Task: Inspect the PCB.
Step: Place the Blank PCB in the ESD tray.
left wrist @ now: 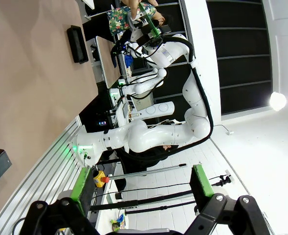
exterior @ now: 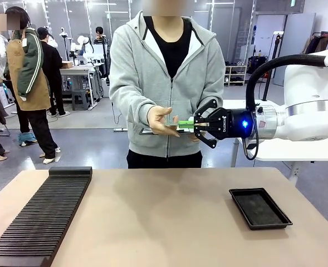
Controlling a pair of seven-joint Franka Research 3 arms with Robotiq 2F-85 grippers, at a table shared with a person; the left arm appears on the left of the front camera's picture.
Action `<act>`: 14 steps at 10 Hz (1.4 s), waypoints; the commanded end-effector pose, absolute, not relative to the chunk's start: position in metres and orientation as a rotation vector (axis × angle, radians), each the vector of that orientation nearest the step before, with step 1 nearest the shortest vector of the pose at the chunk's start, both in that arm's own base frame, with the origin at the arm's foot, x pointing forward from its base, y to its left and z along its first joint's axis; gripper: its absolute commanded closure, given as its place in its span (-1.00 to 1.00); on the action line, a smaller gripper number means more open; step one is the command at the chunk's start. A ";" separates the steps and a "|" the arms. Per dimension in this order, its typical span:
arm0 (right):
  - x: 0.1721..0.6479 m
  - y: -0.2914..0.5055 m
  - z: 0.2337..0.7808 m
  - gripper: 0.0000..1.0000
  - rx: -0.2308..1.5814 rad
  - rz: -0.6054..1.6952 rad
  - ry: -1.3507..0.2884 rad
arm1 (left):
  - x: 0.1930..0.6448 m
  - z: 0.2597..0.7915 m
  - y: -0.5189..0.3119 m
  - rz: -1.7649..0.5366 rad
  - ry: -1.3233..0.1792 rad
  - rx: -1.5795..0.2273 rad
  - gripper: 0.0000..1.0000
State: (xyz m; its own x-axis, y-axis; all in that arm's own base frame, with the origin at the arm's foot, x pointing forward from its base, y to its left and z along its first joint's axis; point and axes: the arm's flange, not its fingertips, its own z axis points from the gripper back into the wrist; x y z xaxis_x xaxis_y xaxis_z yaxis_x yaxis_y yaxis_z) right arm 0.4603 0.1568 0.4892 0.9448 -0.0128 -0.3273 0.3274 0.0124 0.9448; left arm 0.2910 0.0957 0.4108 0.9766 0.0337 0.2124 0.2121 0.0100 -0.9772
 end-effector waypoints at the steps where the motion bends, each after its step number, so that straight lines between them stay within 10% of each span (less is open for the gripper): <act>1: 0.460 0.157 0.490 1.00 1.541 -0.273 0.257 | 0.290 0.412 0.097 -0.143 -0.199 -1.560 -1.00; 14: 0.460 0.157 0.490 1.00 1.541 -0.273 0.257 | 0.290 0.412 0.097 -0.143 -0.199 -1.560 -1.00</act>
